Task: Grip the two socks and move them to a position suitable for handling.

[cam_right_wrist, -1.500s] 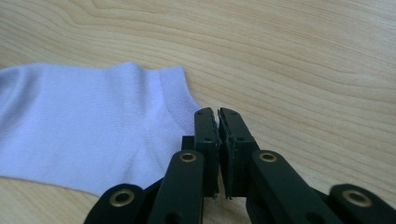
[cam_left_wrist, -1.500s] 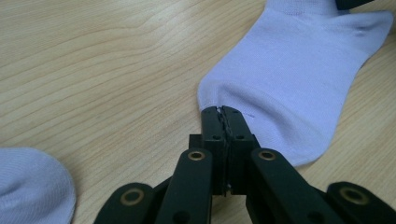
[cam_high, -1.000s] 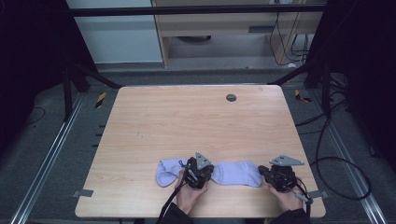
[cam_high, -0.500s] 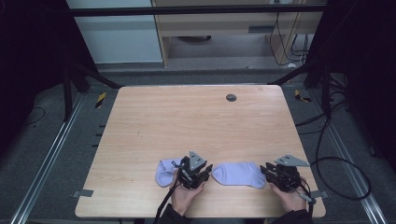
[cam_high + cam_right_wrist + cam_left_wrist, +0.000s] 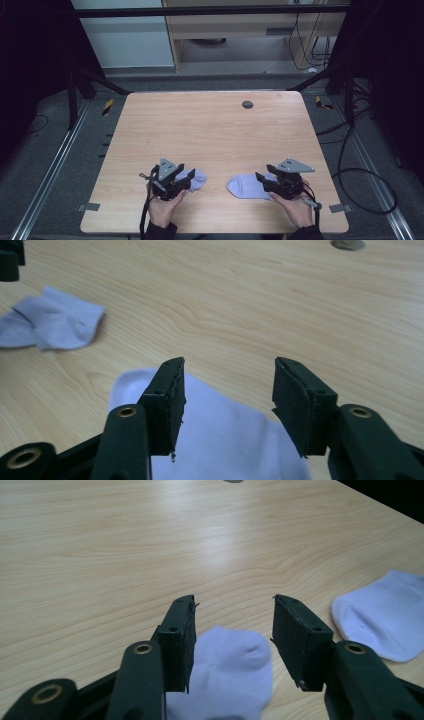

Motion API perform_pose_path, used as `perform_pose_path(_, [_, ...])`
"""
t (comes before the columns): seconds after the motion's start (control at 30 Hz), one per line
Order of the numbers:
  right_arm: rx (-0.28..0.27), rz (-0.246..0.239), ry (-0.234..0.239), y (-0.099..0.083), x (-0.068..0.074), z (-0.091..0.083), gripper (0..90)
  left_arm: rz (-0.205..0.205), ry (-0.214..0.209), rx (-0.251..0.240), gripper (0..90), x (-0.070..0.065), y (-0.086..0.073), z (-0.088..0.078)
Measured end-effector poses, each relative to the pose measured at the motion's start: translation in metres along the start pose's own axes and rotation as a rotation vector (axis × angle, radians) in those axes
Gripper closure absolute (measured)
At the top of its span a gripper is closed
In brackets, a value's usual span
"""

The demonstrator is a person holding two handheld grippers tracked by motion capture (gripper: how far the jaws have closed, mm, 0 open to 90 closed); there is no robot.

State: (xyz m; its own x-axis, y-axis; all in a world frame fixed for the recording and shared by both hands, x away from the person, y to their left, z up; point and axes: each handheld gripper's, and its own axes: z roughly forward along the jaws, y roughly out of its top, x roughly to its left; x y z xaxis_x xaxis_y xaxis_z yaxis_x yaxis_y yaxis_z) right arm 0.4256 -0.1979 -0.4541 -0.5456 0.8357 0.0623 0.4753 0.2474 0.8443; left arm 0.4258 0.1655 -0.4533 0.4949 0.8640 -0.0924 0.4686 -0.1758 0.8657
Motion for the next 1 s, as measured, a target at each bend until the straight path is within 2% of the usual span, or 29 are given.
perform_pose_path(0.17, [-0.007,-0.024,0.063,0.013,0.020,0.014,47.2,-0.029,0.015,-0.002,50.0,0.012,-0.011,-0.010])
perform_pose_path(0.37, [0.009,-0.081,0.143,0.026,0.050,0.036,53.0,-0.025,0.019,0.039,51.7,0.020,-0.023,-0.014])
perform_pose_path(0.43, [0.013,-0.083,0.150,0.027,0.054,0.039,53.5,-0.017,0.024,0.049,52.1,0.022,-0.024,-0.016])
perform_pose_path(0.47, [0.028,-0.103,0.171,0.030,0.066,0.050,54.9,-0.022,0.026,0.049,53.0,0.024,-0.026,-0.018])
perform_pose_path(0.53, [0.039,-0.119,0.184,0.031,0.076,0.058,55.8,-0.025,0.024,0.043,53.6,0.027,-0.027,-0.022])
perform_pose_path(0.57, [0.039,-0.119,0.184,0.031,0.076,0.058,55.8,-0.025,0.024,0.043,54.0,0.027,-0.027,-0.022])
perform_pose_path(0.63, [0.060,-0.134,0.207,0.032,0.092,0.072,56.9,-0.029,0.033,0.042,55.9,0.032,-0.030,-0.026])
perform_pose_path(0.67, [0.060,-0.134,0.207,0.032,0.092,0.072,56.9,-0.029,0.033,0.042,56.5,0.032,-0.030,-0.026])
perform_pose_path(0.7, [0.069,-0.144,0.221,0.032,0.100,0.079,57.5,-0.036,0.040,0.050,57.5,0.036,-0.034,-0.028])
perform_pose_path(0.77, [0.082,-0.162,0.223,0.031,0.108,0.085,57.7,-0.043,0.040,0.055,58.9,0.039,-0.039,-0.029])
perform_pose_path(0.93, [0.096,-0.166,0.234,0.031,0.120,0.097,58.6,-0.029,0.037,0.078,62.7,0.040,-0.047,-0.029])
perform_pose_path(1.0, [0.112,-0.172,0.252,0.029,0.129,0.105,59.0,-0.021,0.026,0.103,63.4,0.039,-0.052,-0.028])
